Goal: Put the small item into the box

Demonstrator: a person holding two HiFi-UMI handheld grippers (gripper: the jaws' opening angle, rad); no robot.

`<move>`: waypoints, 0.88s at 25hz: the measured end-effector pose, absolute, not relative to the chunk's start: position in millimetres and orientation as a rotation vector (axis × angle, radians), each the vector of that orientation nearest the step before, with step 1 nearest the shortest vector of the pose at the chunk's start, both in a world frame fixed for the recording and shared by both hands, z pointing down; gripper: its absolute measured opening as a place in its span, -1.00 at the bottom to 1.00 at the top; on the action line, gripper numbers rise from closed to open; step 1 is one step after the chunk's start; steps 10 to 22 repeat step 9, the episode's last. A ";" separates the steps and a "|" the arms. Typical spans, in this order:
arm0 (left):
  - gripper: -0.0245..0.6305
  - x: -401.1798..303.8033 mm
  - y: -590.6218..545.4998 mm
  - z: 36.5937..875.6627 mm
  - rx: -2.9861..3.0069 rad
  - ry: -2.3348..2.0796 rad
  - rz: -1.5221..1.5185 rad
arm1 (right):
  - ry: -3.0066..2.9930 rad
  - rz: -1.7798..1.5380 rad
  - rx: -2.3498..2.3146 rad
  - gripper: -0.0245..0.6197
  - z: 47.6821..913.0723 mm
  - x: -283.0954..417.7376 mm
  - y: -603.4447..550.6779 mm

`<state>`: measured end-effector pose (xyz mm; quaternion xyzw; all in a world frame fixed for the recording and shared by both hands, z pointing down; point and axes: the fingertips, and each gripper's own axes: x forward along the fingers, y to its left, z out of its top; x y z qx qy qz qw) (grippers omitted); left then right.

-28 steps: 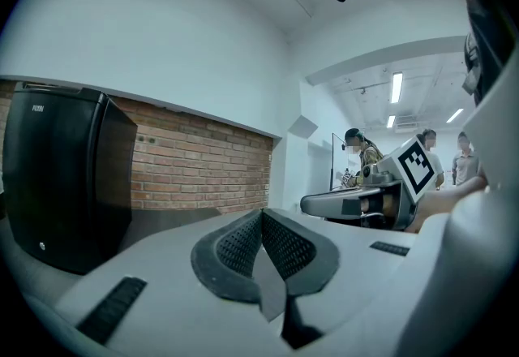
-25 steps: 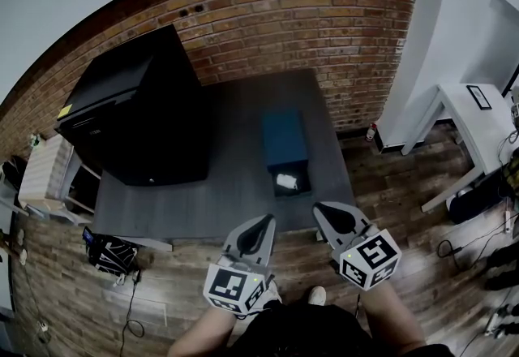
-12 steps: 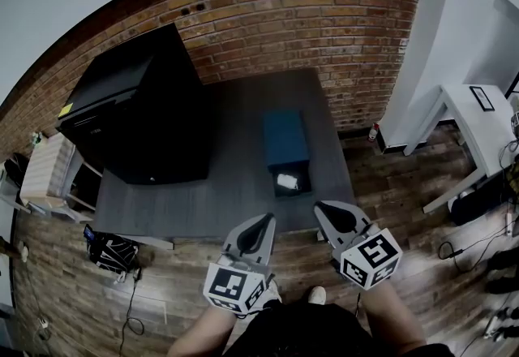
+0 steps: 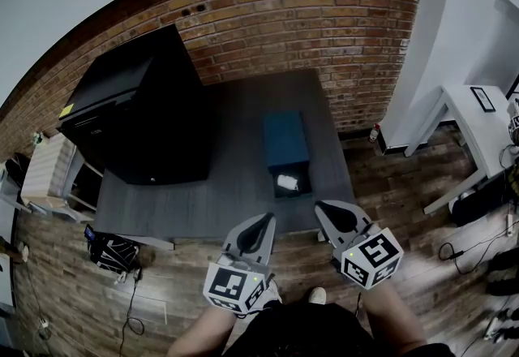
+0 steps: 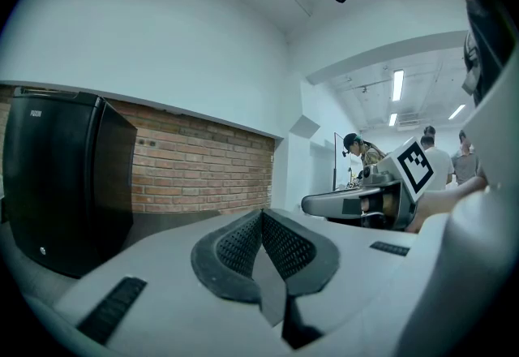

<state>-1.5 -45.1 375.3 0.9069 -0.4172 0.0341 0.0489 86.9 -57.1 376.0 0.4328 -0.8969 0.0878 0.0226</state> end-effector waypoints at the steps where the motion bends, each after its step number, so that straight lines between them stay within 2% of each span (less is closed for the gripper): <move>1: -0.82 -1.6 -44.8 374.7 2.764 -1.273 0.104 | -2.781 0.270 1.338 -0.87 375.7 86.8 -56.9; 22: -0.82 -3.5 -44.3 370.0 2.761 -1.287 0.114 | -2.786 0.264 1.334 -0.87 372.3 85.6 -56.9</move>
